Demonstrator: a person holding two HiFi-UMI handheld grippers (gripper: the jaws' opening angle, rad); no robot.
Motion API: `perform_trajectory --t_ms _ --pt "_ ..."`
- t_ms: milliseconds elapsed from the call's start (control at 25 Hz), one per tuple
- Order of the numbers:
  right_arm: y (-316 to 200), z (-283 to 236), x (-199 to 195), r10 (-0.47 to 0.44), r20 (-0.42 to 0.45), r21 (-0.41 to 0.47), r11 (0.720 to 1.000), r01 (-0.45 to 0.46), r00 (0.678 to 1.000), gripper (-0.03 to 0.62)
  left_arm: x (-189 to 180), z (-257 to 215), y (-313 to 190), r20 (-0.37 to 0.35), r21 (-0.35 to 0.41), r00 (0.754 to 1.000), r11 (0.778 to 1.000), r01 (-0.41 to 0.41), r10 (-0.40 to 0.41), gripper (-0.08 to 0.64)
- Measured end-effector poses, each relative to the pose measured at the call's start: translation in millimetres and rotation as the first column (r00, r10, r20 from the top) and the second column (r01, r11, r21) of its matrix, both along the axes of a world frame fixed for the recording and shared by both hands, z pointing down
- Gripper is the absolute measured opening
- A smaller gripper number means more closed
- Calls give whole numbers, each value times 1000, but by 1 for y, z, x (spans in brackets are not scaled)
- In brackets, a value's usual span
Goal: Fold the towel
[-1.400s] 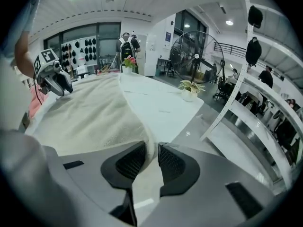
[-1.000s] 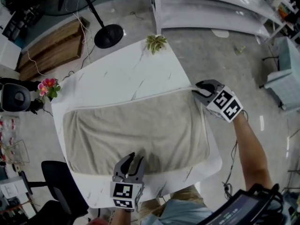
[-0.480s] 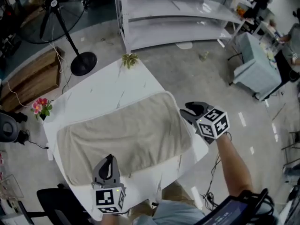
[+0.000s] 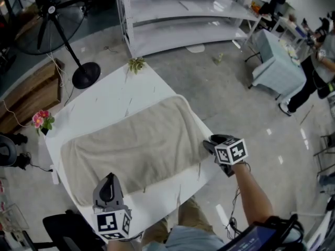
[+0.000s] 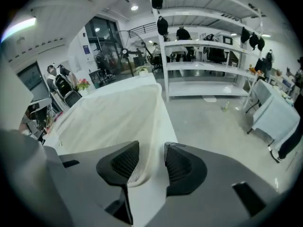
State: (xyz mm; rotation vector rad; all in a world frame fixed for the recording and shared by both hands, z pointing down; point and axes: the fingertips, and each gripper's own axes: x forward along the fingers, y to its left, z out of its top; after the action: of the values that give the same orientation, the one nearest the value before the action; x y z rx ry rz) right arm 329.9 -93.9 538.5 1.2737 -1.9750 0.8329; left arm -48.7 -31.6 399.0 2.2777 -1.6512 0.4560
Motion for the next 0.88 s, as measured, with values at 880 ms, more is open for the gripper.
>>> perform_trajectory --t_ms 880 --pt "-37 -159 -149 -105 97 274 959 75 990 43 -103 -39 69 -59 102 982 977 186 -180 9"
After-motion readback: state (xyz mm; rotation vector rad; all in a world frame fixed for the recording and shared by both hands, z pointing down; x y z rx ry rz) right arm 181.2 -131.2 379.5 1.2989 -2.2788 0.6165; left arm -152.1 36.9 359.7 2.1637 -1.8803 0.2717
